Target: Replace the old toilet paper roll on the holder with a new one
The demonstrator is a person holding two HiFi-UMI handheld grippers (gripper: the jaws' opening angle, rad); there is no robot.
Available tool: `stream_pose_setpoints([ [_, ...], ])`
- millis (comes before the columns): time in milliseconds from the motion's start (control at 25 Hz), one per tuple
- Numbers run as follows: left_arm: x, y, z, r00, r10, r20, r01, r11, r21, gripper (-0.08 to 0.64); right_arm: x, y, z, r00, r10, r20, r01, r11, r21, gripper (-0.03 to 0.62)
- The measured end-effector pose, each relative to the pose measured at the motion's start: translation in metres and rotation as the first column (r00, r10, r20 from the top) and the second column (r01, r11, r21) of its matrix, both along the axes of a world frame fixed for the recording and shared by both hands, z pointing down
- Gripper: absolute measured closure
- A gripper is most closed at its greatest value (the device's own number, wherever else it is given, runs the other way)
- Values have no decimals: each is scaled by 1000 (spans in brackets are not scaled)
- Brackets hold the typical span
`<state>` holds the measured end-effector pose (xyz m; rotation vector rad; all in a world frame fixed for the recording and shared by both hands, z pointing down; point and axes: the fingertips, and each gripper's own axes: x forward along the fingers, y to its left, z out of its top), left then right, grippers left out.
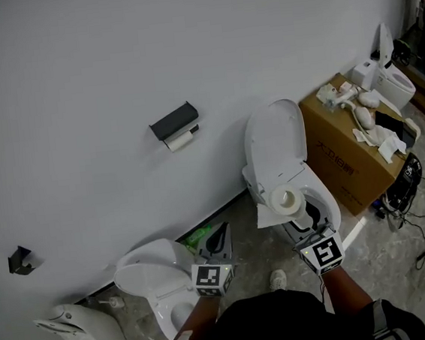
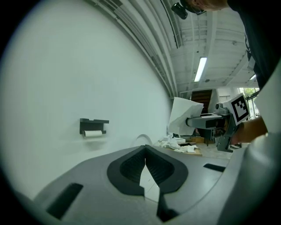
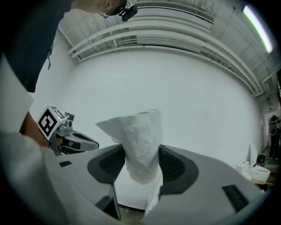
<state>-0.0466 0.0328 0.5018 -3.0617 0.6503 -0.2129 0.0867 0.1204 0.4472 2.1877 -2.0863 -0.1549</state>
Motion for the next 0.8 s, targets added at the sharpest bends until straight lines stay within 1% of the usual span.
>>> stream_pose_setpoints([
  [80,9,-11,-1,999,-40,7,40,999,16,554,15,-13,0,999,-33,-15,33,999,-2,356],
  [280,29,-38,-1,992,-126,17,126,992,18,554,42,-46,0,995,-98,2,98,995,11,356],
  [480,39,-60,-5,979,-204,-2,204,978,41,554,57,-77,5,985,-171,-14,171,985,3,356],
  [600,38,-76,-5,972,-236,0,236,970,56,554,59,-98,3,979,-204,-29,204,979,13,356],
  [720,37,-95,-6,967,-253,3,253,965,63,554,60,-121,2,977,-213,5,213,977,28,356],
  [800,38,-110,-5,966,-260,10,259,963,69,554,62,-139,3,975,-220,11,220,975,33,356],
])
